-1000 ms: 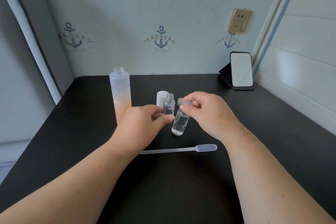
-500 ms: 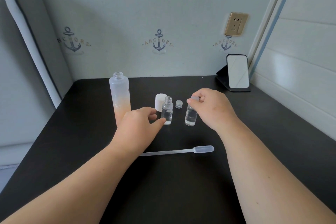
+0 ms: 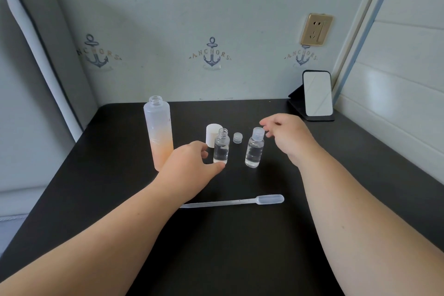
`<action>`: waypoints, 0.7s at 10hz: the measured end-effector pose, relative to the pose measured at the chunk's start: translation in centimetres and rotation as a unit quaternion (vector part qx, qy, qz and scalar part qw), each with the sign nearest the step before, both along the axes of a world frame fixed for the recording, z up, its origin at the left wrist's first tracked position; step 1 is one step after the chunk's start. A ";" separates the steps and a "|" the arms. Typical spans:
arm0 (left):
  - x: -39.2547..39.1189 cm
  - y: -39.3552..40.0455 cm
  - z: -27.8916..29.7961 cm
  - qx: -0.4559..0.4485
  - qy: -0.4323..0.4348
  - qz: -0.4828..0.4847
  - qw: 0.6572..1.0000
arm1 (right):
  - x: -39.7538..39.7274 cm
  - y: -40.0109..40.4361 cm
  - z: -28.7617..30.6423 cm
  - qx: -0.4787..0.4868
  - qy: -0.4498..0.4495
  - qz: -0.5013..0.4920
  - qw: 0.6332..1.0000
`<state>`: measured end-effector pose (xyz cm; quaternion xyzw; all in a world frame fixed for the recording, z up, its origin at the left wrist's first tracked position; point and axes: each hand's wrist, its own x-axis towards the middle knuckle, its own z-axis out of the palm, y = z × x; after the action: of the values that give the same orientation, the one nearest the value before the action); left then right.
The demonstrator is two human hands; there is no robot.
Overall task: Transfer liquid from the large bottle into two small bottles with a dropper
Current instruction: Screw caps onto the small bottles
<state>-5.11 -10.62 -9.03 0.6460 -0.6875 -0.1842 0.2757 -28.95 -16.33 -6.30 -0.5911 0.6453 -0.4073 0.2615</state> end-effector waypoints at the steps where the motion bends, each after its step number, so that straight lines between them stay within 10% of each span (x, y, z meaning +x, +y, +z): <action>1: -0.1 -0.5 -0.1 0.009 0.001 -0.001 1.000 | -0.4 -1.4 -1.5 0.024 0.021 0.053 0.998; 3: -0.6 -1.9 0.1 0.016 0.002 0.005 1.000 | 0.5 -3.0 -2.5 0.048 0.043 0.133 0.989; 5: -1.0 -2.6 -0.2 0.008 0.018 -0.003 1.000 | 2.1 -4.2 -2.1 0.122 -0.131 0.156 0.971; 7: -1.1 -2.7 -0.3 -0.002 0.019 -0.008 1.000 | 1.9 -4.7 -2.3 0.124 -0.013 0.146 0.981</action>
<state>-6.18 -13.35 -9.29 0.6363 -0.6879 -0.1967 0.2885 -27.07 -21.07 -8.56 -0.6365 0.5939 -0.2891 0.3982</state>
